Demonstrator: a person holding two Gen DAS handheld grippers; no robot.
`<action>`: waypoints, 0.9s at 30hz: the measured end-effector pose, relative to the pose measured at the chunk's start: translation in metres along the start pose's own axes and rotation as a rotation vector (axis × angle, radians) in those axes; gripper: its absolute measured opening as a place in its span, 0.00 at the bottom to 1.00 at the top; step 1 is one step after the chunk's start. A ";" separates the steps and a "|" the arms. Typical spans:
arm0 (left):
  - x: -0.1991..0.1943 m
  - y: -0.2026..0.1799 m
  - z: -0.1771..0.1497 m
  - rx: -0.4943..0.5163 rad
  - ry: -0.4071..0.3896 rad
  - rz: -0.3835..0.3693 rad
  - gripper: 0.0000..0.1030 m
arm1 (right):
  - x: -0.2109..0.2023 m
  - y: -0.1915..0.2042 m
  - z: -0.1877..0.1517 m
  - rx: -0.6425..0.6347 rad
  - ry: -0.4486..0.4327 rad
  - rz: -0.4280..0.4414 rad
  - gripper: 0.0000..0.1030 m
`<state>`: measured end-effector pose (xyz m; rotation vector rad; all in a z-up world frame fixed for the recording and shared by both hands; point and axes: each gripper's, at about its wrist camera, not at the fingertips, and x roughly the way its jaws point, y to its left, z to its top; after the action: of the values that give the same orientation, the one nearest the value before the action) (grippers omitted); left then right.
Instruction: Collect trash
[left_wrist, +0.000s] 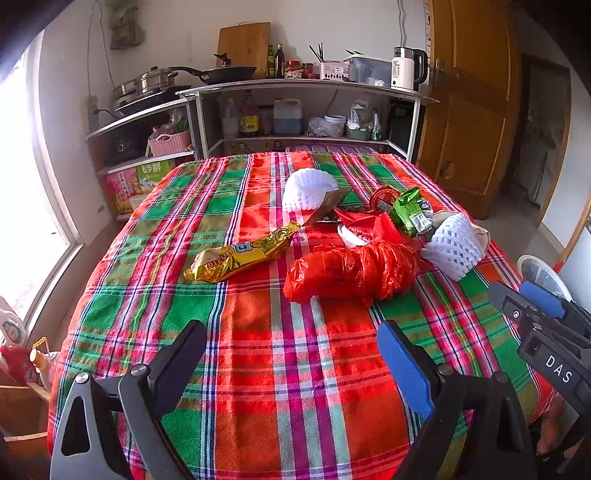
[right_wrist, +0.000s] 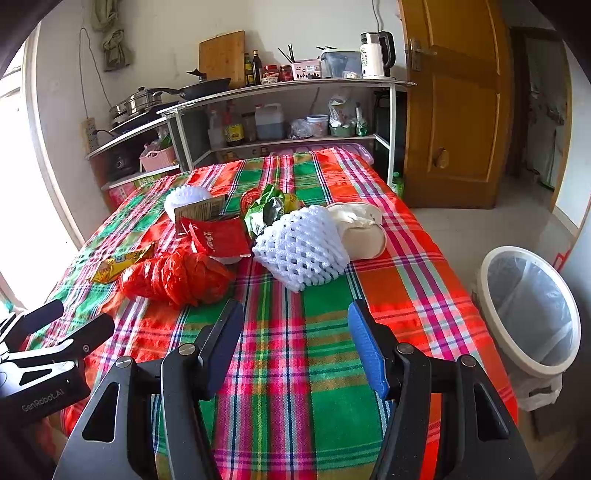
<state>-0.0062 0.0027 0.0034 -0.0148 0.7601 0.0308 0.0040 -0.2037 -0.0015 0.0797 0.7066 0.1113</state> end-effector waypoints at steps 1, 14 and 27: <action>0.001 0.000 0.000 0.000 0.000 0.000 0.92 | 0.000 0.000 0.000 0.000 0.000 0.000 0.58; 0.001 0.000 0.000 0.000 -0.003 0.001 0.92 | -0.001 0.000 0.000 -0.001 -0.001 -0.001 0.58; 0.003 0.000 0.001 0.000 -0.005 0.002 0.92 | -0.001 0.001 0.002 -0.003 0.000 -0.002 0.58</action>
<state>-0.0032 0.0024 0.0026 -0.0134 0.7550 0.0330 0.0041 -0.2034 0.0004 0.0759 0.7068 0.1109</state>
